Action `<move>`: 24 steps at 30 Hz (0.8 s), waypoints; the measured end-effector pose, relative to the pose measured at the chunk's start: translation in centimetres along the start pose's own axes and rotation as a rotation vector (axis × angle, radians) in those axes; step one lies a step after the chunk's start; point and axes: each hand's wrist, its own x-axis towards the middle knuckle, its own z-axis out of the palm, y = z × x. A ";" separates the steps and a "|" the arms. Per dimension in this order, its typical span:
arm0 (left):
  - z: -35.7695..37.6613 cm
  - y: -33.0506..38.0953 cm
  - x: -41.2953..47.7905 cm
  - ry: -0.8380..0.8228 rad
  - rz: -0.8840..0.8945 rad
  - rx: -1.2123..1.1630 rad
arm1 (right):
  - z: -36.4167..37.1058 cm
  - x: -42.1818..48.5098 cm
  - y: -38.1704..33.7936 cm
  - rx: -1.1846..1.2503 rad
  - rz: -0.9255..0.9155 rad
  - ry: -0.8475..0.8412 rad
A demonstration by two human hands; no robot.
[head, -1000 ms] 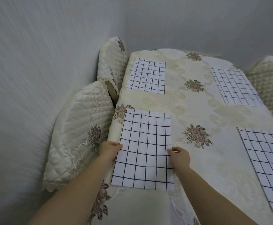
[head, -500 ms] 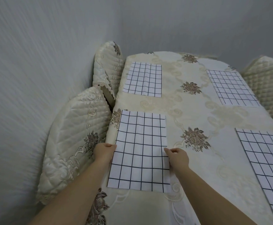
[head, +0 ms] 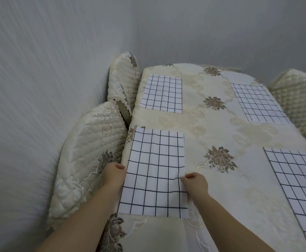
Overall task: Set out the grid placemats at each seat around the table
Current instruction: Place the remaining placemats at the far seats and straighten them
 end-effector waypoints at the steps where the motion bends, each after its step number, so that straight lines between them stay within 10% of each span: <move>1: -0.1 -0.1 0.0 0.002 0.000 0.000 | 0.1 0.0 0.0 0.002 0.002 0.001; 24: 1.4 1.4 0.2 0.007 0.389 0.301 | -1.0 1.3 -0.8 -0.249 -0.159 0.134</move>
